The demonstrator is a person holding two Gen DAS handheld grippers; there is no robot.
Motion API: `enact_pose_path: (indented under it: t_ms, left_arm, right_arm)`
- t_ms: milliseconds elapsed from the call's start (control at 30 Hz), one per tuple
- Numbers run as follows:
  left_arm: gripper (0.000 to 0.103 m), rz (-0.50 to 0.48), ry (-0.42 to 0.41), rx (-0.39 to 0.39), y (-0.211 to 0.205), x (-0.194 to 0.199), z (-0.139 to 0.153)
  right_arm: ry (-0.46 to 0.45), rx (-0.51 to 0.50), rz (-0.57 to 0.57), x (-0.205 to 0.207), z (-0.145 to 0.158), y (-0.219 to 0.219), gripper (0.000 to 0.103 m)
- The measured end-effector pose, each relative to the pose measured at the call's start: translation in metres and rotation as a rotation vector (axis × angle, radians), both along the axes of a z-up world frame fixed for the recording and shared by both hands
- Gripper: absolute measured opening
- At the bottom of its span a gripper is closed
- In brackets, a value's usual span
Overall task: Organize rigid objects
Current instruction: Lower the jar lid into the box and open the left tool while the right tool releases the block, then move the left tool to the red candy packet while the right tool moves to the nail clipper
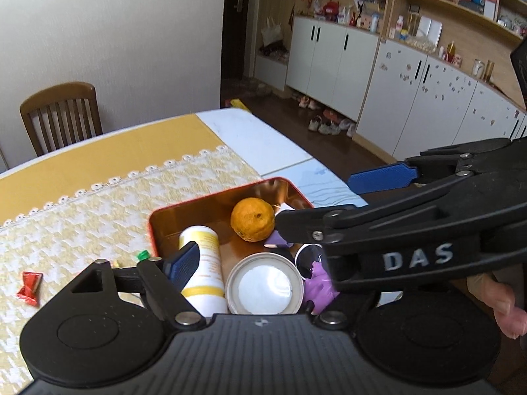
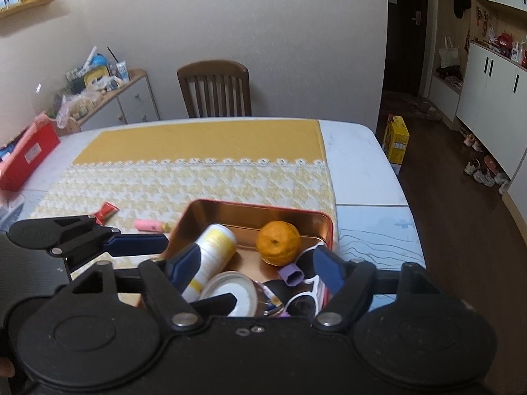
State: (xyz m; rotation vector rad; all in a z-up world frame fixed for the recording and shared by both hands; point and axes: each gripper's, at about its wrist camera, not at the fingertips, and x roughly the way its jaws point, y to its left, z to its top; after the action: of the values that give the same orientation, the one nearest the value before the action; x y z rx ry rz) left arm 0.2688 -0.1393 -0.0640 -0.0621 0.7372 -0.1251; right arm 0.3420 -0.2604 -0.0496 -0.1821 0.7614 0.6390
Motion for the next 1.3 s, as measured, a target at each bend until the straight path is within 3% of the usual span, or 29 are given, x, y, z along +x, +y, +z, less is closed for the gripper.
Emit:
enact_pose_path:
  t_ms: [333,700,1000,1300]
  left_arm:
    - [0.085,0.061,-0.043,-0.036,0.037,-0.037,0.013]
    - [0.086,0.146,-0.103,0.036,0.098,-0.076,0.017]
    - [0.086,0.219,-0.071,0.008,0.170,-0.084,0.006]
    - [0.086,0.233,-0.037,0.002,0.219,-0.074,-0.016]
  right_arm:
    - [-0.035,0.071,-0.022,-0.032,0.017,0.002,0.103]
    - [-0.080,0.111,0.003,-0.070,0.017,0.043,0.103]
    - [-0.097,0.065,0.015,-0.093,0.004,0.090,0.103]
    - [-0.063,0.013,0.053,-0.089,-0.025,0.141,0.103]
